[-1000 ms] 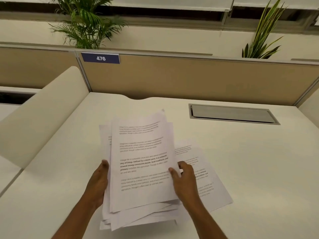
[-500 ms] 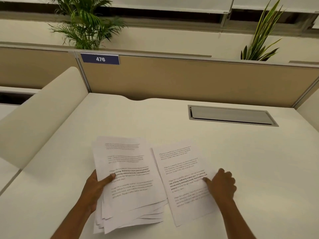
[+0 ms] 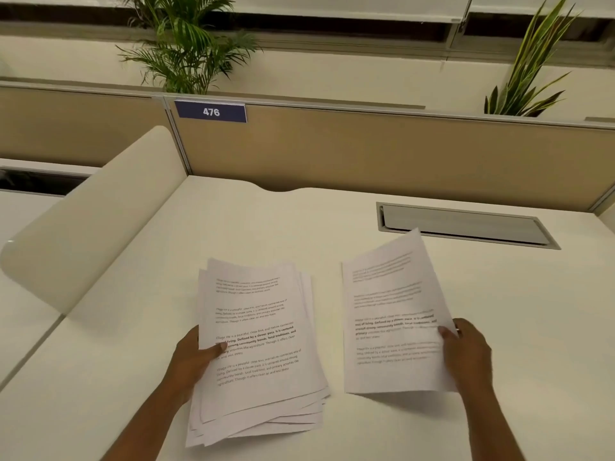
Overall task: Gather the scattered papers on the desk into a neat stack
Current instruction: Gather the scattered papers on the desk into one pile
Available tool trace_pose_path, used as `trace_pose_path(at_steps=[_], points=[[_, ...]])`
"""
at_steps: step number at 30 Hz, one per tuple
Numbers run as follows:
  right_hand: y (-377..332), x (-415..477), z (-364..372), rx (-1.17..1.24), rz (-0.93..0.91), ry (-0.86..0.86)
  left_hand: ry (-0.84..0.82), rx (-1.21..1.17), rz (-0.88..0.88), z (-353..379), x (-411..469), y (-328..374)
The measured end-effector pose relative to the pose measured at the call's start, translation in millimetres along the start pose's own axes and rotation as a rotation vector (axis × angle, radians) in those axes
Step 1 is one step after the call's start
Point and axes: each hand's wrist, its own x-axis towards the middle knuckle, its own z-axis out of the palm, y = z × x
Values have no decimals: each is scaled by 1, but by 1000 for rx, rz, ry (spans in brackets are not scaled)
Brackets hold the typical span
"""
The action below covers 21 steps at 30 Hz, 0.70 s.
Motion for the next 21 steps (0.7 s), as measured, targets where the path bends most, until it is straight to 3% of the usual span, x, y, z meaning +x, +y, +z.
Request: trace_pose_path(at_steps=[6, 13, 21], points=[[-33, -23, 17, 264, -7, -144, 14, -100, -14, 3, -7, 3], [-63, -75, 79, 251, -43, -412, -107, -202, 6, 12, -14, 17], [-71, -84, 86, 329, 61, -519, -70, -225, 40, 28, -20, 27]])
